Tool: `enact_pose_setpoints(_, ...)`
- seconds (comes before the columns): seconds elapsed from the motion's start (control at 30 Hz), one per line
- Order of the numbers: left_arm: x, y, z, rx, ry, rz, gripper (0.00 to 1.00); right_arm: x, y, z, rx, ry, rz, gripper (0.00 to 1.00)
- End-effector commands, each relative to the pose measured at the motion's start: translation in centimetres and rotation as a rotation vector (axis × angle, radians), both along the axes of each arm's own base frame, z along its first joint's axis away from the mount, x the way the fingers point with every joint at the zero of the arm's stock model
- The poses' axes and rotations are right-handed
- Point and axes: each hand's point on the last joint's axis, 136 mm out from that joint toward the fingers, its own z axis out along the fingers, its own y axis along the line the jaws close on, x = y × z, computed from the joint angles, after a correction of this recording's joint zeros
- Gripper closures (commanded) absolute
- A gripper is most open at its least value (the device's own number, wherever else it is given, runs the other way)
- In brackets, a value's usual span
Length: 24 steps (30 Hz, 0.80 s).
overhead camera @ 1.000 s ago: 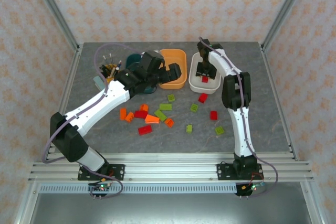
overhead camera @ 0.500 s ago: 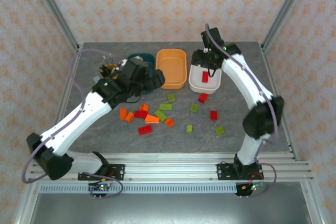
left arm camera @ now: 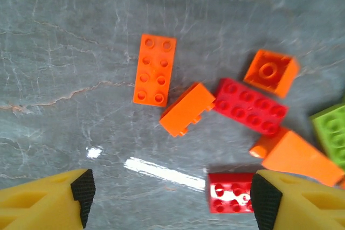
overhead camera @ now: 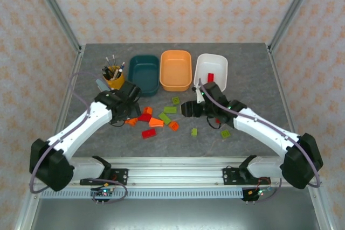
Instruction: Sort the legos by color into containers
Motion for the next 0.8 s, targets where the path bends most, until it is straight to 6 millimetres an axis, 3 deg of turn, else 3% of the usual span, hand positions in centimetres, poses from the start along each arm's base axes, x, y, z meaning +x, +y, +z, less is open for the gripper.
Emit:
enact_pose_setpoints(0.0,0.1,-0.2,-1.5,0.054,0.078,-0.154,0.25,-0.3,2.8,2.8,0.141,-0.107,0.066,0.36)
enact_pose_setpoints(0.23,1.1,-0.2,-4.7,0.147,0.190,-0.317,0.42,-0.9,3.9,1.5,0.158,-0.038,0.083,0.37)
enact_pose_setpoints(0.47,2.6,-1.1,-6.8,0.154,0.218,-0.381,0.43,-1.2,4.2,0.7,0.184,-0.013,0.081,0.37)
enact_pose_setpoints(0.77,2.9,-0.9,-8.5,0.173,0.257,-0.404,0.53,-0.7,4.3,1.0,0.183,-0.011,0.062,0.37)
